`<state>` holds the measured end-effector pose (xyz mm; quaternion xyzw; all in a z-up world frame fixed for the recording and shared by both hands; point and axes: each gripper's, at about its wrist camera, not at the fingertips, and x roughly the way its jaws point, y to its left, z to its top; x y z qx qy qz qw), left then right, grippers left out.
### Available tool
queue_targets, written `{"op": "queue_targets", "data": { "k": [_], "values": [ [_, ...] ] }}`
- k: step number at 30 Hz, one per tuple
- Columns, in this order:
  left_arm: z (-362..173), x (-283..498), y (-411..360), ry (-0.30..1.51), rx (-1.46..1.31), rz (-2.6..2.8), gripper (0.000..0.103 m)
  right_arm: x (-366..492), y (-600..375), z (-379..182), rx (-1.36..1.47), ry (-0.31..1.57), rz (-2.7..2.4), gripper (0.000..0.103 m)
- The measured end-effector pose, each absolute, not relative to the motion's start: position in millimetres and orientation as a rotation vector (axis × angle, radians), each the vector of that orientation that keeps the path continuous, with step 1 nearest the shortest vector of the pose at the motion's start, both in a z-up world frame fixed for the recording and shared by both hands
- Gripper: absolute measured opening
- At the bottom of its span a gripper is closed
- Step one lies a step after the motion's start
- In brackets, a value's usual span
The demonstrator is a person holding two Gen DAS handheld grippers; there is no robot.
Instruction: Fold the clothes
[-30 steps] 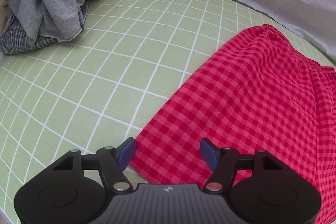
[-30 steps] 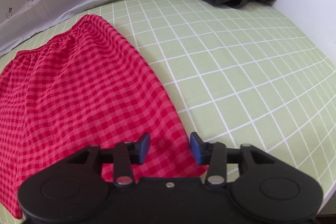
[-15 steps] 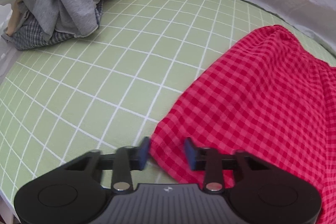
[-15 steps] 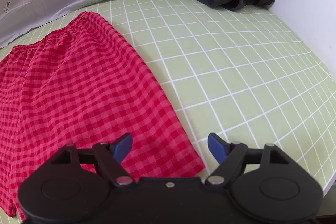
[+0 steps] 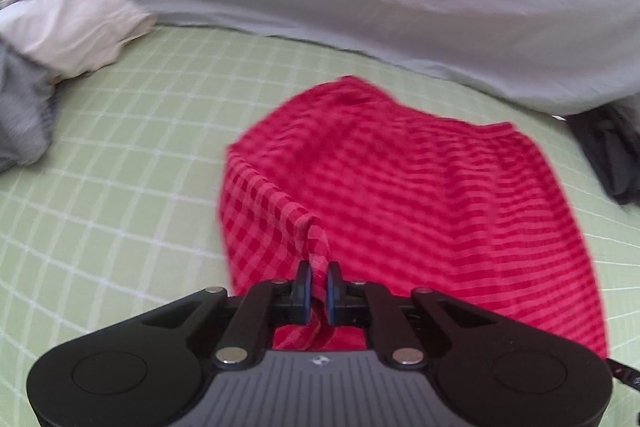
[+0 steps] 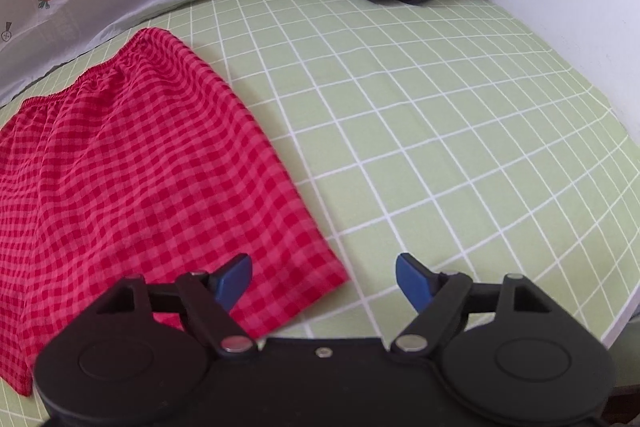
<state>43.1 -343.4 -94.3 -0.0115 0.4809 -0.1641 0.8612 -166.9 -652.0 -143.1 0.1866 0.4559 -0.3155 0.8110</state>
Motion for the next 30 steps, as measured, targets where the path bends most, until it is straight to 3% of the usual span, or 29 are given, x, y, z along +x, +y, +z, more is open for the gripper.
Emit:
{"op": "queue_targets", "data": {
  "k": [7, 10, 12, 15, 30],
  "values": [
    [-88.5, -0.2, -440.5, 0.999, 0.006, -0.561, 0.01, -195.7, -680.9, -137.7, 0.413, 0.96, -0.681, 0.08],
    [-100.4, -22.9, -466.6, 1.044, 0.019, -0.579, 0.021, -206.8, -693.9, -139.0, 0.419, 0.965, -0.685, 0.08],
    [-104.3, -36.2, -468.9, 1.065, 0.004, -0.562, 0.039, -211.8, -700.7, -140.1, 0.417, 0.968, -0.684, 0.08],
    [-105.1, -53.2, -457.5, 1.075, -0.015, -0.5, 0.057, -211.7, -704.8, -139.6, 0.386, 0.975, -0.671, 0.08],
    [-158.2, -60.3, -412.9, 1.217, 0.098, -0.121, 0.062, -128.3, -625.5, -130.5, 0.263, 0.885, -0.345, 0.084]
  ]
}}
